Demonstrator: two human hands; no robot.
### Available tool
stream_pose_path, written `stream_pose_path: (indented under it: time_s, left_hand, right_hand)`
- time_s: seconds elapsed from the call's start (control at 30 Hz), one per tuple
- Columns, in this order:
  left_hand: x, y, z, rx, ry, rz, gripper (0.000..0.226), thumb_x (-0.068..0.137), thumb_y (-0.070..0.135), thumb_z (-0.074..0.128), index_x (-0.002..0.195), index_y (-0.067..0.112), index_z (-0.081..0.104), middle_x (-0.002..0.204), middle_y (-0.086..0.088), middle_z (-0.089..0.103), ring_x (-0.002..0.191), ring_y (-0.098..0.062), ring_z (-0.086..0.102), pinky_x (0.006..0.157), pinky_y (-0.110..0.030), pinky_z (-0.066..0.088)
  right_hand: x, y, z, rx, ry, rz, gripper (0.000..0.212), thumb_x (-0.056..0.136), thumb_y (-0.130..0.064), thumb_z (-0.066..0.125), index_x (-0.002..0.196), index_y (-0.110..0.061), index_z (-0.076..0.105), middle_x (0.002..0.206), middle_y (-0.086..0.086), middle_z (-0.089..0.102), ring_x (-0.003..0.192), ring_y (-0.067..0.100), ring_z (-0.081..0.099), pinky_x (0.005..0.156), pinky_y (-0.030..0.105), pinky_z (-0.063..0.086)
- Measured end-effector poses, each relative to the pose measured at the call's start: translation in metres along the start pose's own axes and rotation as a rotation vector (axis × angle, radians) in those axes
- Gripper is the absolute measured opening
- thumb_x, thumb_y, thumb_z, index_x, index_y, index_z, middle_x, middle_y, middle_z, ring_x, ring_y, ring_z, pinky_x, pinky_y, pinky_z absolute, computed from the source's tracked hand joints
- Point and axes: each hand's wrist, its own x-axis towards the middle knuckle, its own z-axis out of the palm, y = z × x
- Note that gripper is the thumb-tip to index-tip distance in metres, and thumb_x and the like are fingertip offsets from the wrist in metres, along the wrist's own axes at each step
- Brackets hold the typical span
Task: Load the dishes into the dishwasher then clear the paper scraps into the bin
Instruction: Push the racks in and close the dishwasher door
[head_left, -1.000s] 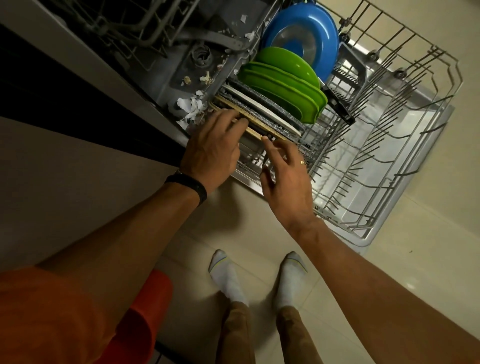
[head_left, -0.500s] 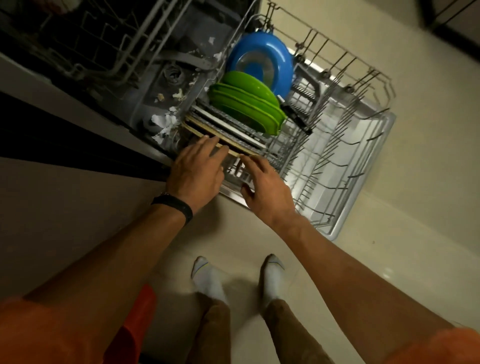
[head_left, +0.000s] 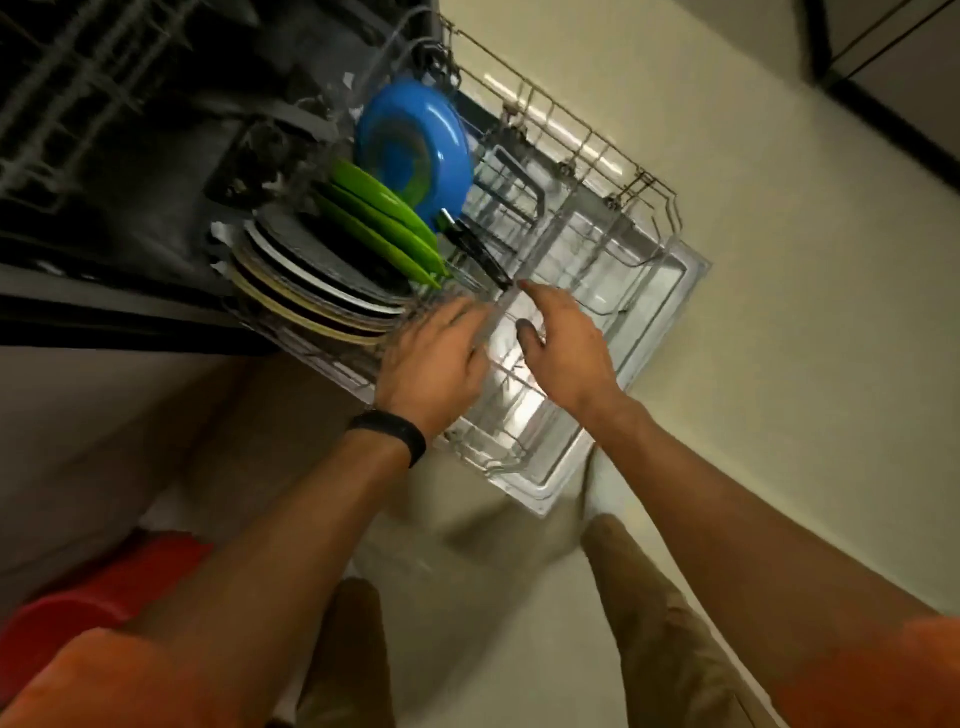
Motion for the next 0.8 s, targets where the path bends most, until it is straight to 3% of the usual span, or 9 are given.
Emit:
stream_pose_path:
  time_s: [0.17, 0.3, 0.4, 0.5, 0.67, 0.8]
  left_hand:
    - [0.012, 0.083, 0.063, -0.265, -0.071, -0.266, 0.041, 0.098, 0.021, 0.06, 0.139, 0.018, 0.058, 0.139, -0.003, 0.061, 0.125, -0.022, 0.056, 0.102, -0.034, 0.045]
    - [0.023, 0.131, 0.103, -0.684, -0.112, -0.672, 0.028, 0.1, 0.018, 0.059, 0.128, 0.018, 0.062, 0.122, -0.004, 0.066, 0.11, -0.017, 0.062, 0.099, -0.034, 0.05]
    - [0.03, 0.148, 0.129, -0.985, -0.029, -1.002, 0.011, 0.096, 0.012, 0.058, 0.101, 0.018, 0.066, 0.104, -0.005, 0.07, 0.101, -0.024, 0.067, 0.098, -0.043, 0.054]
    - [0.035, 0.162, 0.141, -1.344, 0.061, -1.262, 0.013, 0.098, 0.009, 0.053, 0.091, 0.009, 0.065, 0.091, -0.008, 0.069, 0.087, -0.021, 0.067, 0.086, -0.035, 0.057]
    - [0.037, 0.16, 0.15, -1.78, 0.157, -1.392, 0.023, 0.1, 0.008, 0.048, 0.12, 0.001, 0.059, 0.118, -0.016, 0.07, 0.111, -0.026, 0.066, 0.098, -0.037, 0.056]
    - [0.04, 0.159, 0.149, -1.951, 0.3, -1.392, 0.019, 0.099, 0.004, 0.047, 0.114, 0.0, 0.057, 0.121, -0.018, 0.07, 0.115, -0.028, 0.066, 0.098, -0.036, 0.055]
  right_hand:
    - [0.002, 0.089, -0.057, 0.177, -0.022, 0.186, 0.048, 0.104, -0.014, 0.049, 0.152, -0.017, 0.045, 0.15, 0.003, 0.053, 0.133, 0.022, 0.054, 0.111, 0.035, 0.042]
    - [0.005, 0.132, -0.078, 0.394, -0.171, 0.437, 0.055, 0.102, -0.007, 0.048, 0.155, -0.017, 0.038, 0.151, 0.006, 0.05, 0.133, 0.019, 0.053, 0.11, 0.037, 0.045]
    - [0.01, 0.142, -0.074, 0.57, -0.25, 0.567, 0.059, 0.101, 0.0, 0.047, 0.156, -0.015, 0.035, 0.153, 0.006, 0.047, 0.138, 0.02, 0.049, 0.113, 0.044, 0.044]
    - [0.017, 0.144, -0.07, 0.669, -0.254, 0.62, 0.055, 0.1, 0.005, 0.044, 0.153, -0.011, 0.04, 0.152, 0.005, 0.049, 0.135, 0.022, 0.052, 0.109, 0.043, 0.048]
    - [0.024, 0.149, -0.064, 0.722, -0.256, 0.647, 0.057, 0.098, 0.012, 0.045, 0.152, -0.007, 0.043, 0.146, 0.007, 0.056, 0.12, 0.019, 0.064, 0.09, 0.03, 0.057]
    - [0.029, 0.143, -0.063, 0.733, -0.251, 0.636, 0.053, 0.101, 0.01, 0.044, 0.151, -0.008, 0.043, 0.144, 0.007, 0.058, 0.117, 0.017, 0.066, 0.096, 0.033, 0.057]
